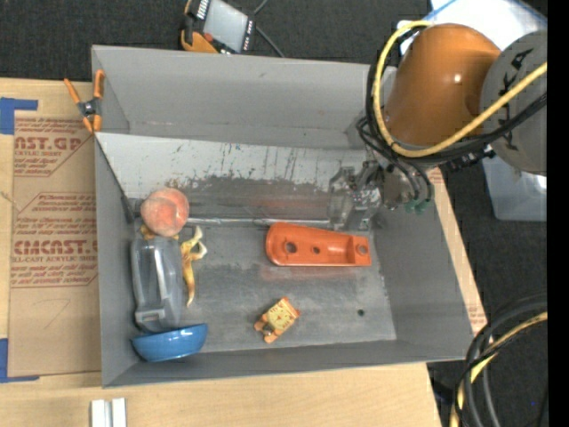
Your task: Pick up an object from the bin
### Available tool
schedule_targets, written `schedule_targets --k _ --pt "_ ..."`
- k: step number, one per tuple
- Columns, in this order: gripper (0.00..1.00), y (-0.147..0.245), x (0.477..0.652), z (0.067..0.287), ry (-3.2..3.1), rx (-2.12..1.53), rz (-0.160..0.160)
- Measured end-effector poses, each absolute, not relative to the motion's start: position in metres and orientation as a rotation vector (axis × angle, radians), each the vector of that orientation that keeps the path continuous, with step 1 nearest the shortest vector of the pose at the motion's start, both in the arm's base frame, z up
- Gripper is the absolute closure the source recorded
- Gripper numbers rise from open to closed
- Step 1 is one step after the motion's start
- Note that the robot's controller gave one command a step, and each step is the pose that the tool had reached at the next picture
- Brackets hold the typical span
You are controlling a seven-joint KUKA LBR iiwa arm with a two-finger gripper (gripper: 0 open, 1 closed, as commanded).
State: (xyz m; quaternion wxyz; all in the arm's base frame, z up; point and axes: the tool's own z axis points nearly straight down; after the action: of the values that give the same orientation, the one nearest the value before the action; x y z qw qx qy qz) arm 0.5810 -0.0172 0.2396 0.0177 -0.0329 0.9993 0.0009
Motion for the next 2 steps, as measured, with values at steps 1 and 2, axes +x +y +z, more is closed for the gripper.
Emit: schedule_targets --k 1,2 --pt "1.0 -0.038 0.586 0.299 3.091 -0.162 0.0" --pt "1.0 -0.02 0.587 0.202 3.118 -0.162 0.004"
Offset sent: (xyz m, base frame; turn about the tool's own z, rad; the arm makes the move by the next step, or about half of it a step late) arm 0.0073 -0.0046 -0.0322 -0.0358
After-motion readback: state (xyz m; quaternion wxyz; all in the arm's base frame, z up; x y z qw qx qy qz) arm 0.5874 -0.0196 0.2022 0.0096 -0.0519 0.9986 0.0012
